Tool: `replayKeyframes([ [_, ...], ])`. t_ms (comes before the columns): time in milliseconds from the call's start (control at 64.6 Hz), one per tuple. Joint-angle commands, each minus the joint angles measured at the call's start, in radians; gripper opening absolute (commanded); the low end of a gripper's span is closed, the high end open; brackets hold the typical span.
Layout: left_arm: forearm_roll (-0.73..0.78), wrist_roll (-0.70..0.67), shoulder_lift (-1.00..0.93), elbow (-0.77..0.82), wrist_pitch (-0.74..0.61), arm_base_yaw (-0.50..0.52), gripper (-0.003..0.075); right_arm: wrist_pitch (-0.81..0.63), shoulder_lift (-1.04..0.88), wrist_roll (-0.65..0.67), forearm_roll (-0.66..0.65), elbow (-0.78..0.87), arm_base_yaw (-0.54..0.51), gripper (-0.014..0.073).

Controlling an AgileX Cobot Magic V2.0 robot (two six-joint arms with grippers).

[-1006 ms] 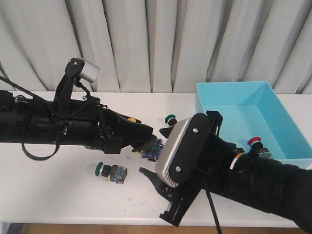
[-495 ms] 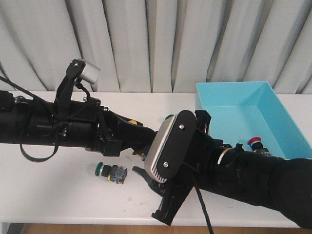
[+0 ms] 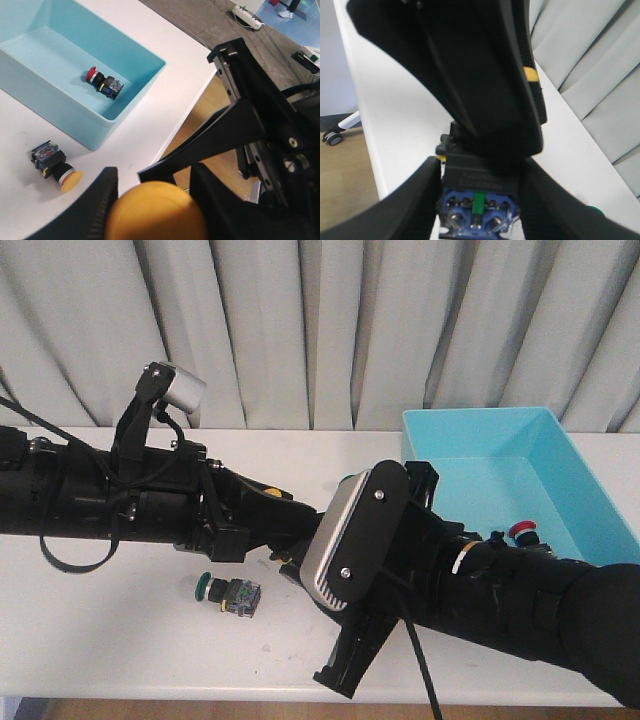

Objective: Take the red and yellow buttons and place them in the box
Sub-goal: 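Pass the yellow button from the left gripper to the right gripper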

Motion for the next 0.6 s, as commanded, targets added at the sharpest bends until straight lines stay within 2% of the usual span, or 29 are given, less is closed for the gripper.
replayKeyframes([
  [0,-0.068,0.0,-0.026,-0.025,0.008,-0.001,0.0216,-0.04,-0.026,-0.006,0.001,-0.033,0.0,0.0263],
  [93,-0.067,0.003,-0.026,-0.025,0.009,-0.001,0.0309,-0.04,-0.026,-0.006,0.001,-0.033,0.0,0.0263],
  [263,-0.056,0.004,-0.026,-0.025,0.024,-0.001,0.0526,-0.04,-0.026,-0.006,0.001,-0.033,0.0,0.0263],
  [325,-0.054,0.004,-0.026,-0.025,0.028,-0.001,0.0575,-0.04,-0.026,-0.006,0.001,-0.033,0.0,0.0263],
  [433,-0.054,0.004,-0.026,-0.025,0.031,-0.001,0.0608,-0.04,-0.026,-0.006,0.001,-0.033,0.0,0.0263],
  [588,-0.024,0.004,-0.026,-0.025,0.031,-0.001,0.0594,-0.085,-0.026,-0.01,0.0,-0.033,-0.003,0.0263],
])
